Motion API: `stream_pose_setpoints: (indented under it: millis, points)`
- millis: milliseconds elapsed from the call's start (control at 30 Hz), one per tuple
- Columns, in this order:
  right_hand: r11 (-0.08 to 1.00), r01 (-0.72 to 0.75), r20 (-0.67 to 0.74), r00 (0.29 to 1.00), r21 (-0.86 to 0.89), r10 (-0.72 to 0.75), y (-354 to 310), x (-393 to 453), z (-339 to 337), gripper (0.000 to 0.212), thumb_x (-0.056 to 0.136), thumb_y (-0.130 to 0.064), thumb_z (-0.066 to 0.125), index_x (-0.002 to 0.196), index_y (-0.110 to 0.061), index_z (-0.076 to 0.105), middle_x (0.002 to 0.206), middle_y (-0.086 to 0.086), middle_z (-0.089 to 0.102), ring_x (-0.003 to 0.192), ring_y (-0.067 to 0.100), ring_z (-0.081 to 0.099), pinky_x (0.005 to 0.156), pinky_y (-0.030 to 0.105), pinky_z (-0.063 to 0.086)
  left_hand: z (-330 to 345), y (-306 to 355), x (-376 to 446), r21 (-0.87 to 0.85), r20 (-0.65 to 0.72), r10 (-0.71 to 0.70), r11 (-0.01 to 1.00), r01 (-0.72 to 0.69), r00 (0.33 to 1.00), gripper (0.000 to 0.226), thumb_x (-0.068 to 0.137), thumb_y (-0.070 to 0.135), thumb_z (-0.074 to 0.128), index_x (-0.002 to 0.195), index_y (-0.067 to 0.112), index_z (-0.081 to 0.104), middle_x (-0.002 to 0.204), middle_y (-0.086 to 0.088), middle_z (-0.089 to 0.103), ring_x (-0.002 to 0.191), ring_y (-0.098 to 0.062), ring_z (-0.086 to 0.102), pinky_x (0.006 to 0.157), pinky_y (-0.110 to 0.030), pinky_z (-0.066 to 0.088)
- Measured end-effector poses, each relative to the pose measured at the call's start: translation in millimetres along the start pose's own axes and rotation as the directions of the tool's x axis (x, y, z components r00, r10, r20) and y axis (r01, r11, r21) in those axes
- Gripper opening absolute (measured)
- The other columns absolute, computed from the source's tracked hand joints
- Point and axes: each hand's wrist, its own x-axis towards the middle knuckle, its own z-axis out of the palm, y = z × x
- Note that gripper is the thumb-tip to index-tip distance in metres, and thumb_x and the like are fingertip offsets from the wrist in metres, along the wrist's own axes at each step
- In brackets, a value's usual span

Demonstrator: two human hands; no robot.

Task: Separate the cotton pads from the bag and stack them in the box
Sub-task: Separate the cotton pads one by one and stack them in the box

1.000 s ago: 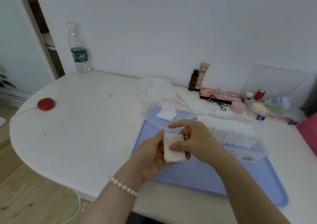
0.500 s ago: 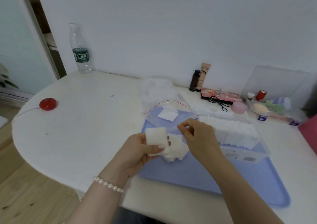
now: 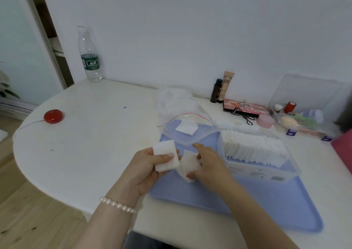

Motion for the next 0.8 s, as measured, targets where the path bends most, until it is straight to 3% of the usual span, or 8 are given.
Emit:
stream_pose_setpoints:
  millis: [133,300,400,467,567,667,733,800]
  points:
    - [0.997,0.061,-0.047,0.997,-0.054,-0.063,-5,-2,0,0.074,0.073,-0.015,0.074,0.136,-0.025,0.037,0.121,-0.001,0.042,0.116,0.018,0.042,0.084,0.021,0.033,3,-4,-2,0.018,0.002,-0.016,1.000,0.016,1.000,0.018,0.080,-0.014,0.054,0.094,-0.008,0.064,0.085,-0.019,0.071,0.071,-0.023,0.071,0.067,-0.029,0.057]
    - [0.988,0.114,-0.142,0.985,0.104,-0.099,-2,-11,7,0.057,0.073,-0.002,0.065,0.123,-0.025,0.050,0.104,-0.008,0.044,0.090,0.009,0.046,0.067,0.011,0.034,4,-10,-2,0.016,-0.007,-0.020,1.000,0.020,1.000,0.019,0.079,-0.015,0.055,0.093,-0.010,0.065,0.085,-0.020,0.071,0.071,-0.023,0.071,0.059,-0.027,0.059]
    - [0.978,0.096,-0.236,0.970,0.184,-0.051,3,-15,2,0.025,0.076,-0.011,0.069,0.099,-0.019,0.064,0.087,-0.006,0.062,0.078,0.011,0.056,0.065,0.014,0.040,5,-12,-1,0.021,-0.012,-0.024,0.999,0.024,1.000,0.019,0.079,-0.014,0.055,0.094,-0.010,0.065,0.083,-0.020,0.071,0.069,-0.022,0.071,0.058,-0.027,0.058]
    - [0.966,0.124,-0.293,0.955,0.228,-0.053,7,-17,-2,0.006,0.078,-0.015,0.071,0.083,-0.012,0.069,0.072,-0.006,0.062,0.064,0.002,0.055,0.062,0.016,0.040,5,-13,1,0.017,-0.017,-0.023,1.000,0.023,1.000,0.017,0.079,-0.014,0.055,0.091,-0.009,0.065,0.081,-0.019,0.071,0.068,-0.022,0.071,0.062,-0.029,0.059]
    - [0.939,0.191,-0.352,0.932,0.287,-0.081,9,-22,-7,0.006,0.079,-0.012,0.071,0.075,-0.015,0.068,0.080,-0.008,0.060,0.071,-0.006,0.055,0.061,0.007,0.039,6,-15,3,0.016,-0.018,-0.020,1.000,0.020,1.000,0.016,0.078,-0.014,0.055,0.088,-0.008,0.066,0.081,-0.019,0.071,0.069,-0.022,0.071,0.067,-0.031,0.058]
    - [0.906,0.254,-0.493,0.868,0.338,-0.059,3,-29,-15,0.021,0.082,-0.006,0.066,0.070,-0.022,0.059,0.085,-0.010,0.057,0.074,-0.005,0.054,0.062,0.006,0.039,7,-16,4,0.011,-0.024,-0.011,1.000,0.011,1.000,0.017,0.079,-0.014,0.056,0.092,-0.007,0.065,0.082,-0.018,0.072,0.069,-0.022,0.071,0.065,-0.030,0.058]
    - [0.840,0.274,-0.536,0.844,0.469,0.024,-3,-35,-25,0.023,0.086,-0.004,0.061,0.070,-0.021,0.059,0.072,-0.010,0.060,0.064,0.000,0.053,0.057,0.009,0.040,9,-16,4,0.002,-0.012,-0.015,1.000,0.015,1.000,0.018,0.081,-0.013,0.054,0.095,-0.007,0.064,0.081,-0.017,0.072,0.068,-0.022,0.071,0.063,-0.029,0.059]
    - [0.610,0.269,-0.425,0.897,0.746,0.125,-10,-39,-36,0.017,0.088,-0.002,0.058,0.074,-0.011,0.062,0.062,-0.005,0.063,0.054,0.004,0.055,0.049,0.015,0.044,13,-17,4,-0.001,0.018,-0.022,1.000,0.022,1.000,0.018,0.083,-0.011,0.053,0.095,-0.006,0.065,0.084,-0.017,0.072,0.069,-0.022,0.070,0.063,-0.030,0.058]
